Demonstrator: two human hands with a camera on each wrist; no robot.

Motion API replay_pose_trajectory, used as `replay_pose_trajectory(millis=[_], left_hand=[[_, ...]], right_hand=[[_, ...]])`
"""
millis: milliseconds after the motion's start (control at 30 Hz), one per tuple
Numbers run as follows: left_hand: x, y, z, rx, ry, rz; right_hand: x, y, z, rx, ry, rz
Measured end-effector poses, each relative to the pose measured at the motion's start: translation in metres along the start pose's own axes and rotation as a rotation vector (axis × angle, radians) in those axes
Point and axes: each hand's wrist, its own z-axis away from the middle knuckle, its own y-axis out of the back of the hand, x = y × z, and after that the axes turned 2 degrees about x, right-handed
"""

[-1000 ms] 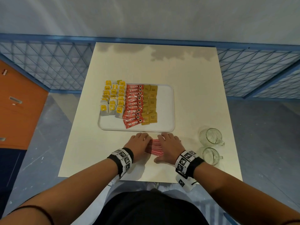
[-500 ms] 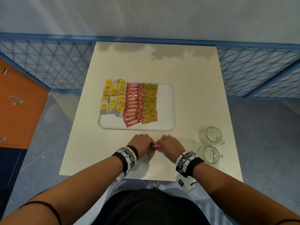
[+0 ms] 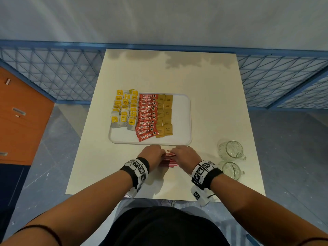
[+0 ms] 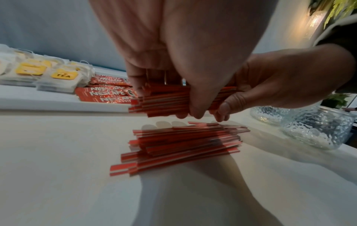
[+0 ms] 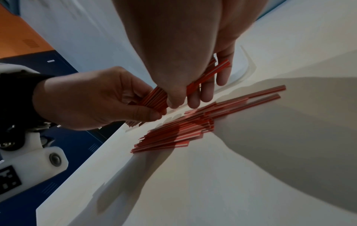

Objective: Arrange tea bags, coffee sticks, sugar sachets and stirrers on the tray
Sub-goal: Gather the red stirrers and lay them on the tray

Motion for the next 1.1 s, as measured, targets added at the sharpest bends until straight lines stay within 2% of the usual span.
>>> replay_pose_trajectory(millis=[200, 367, 467, 567, 667, 733, 1000, 1100], left_hand=[[-0.003, 0.01, 0.004, -0.036, -0.079, -0.049], [-0.007, 0.023, 0.009, -0.163, -0.061, 0.183], [-0.01, 0.03, 0.012, -0.18, -0.104, 0.349], [-0.012, 0.036, 0.015, -0.141, -0.158, 0.6], [-0.006, 0.047, 0.017, -0.14, -0.063, 0.874], [0.0, 0.054, 0.019, -0.149, -0.043, 0.978], [0.009, 0.066, 0.016, -0.185, 0.034, 1.017], [0.01, 0.066, 0.017, -0.184, 0.104, 1.047]], right_hand=[[-0.002, 0.015, -0.002, -0.092, -0.002, -0.089], [0.004, 0.037, -0.011, -0.219, 0.025, -0.231], [0.009, 0.059, -0.013, -0.148, 0.046, -0.386], [0.014, 0.08, -0.014, -0.012, -0.052, -0.559], [0.015, 0.094, -0.018, 0.091, -0.171, -0.718], [0.011, 0.1, -0.021, 0.119, -0.24, -0.76], [-0.018, 0.092, -0.022, 0.18, -0.222, -0.702], [-0.021, 0.085, -0.022, 0.215, -0.259, -0.695]])
